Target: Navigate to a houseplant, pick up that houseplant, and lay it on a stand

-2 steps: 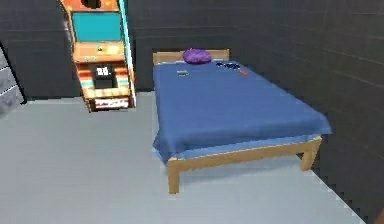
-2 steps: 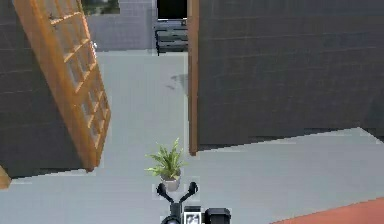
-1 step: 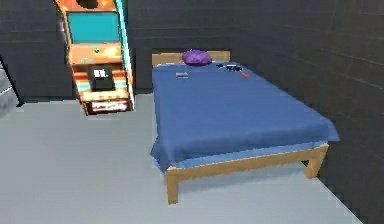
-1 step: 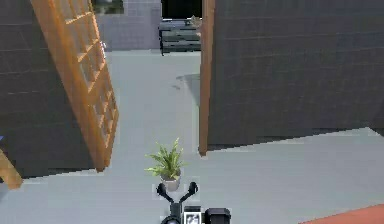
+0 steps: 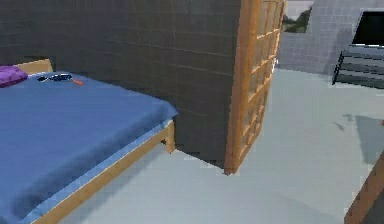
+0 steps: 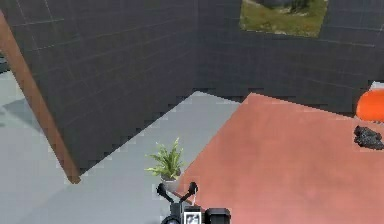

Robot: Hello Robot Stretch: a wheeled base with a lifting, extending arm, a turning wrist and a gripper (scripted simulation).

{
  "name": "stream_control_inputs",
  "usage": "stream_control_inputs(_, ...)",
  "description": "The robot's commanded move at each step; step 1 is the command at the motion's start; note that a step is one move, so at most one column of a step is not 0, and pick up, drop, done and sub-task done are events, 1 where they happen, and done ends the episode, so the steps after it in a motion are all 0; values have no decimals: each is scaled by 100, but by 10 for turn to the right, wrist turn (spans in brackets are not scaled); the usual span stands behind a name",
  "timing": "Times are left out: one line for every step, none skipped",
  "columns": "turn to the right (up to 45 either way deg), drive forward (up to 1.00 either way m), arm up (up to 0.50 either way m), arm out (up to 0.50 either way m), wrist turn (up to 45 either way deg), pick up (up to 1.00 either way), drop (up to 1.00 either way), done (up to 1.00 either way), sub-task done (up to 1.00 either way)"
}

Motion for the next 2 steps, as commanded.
stream_control_inputs(300, 0, 0, 0, 0, 0, 0, 0, 0)
stream_control_inputs(0, 100, 0, 0, 0, 0, 0, 0, 0)
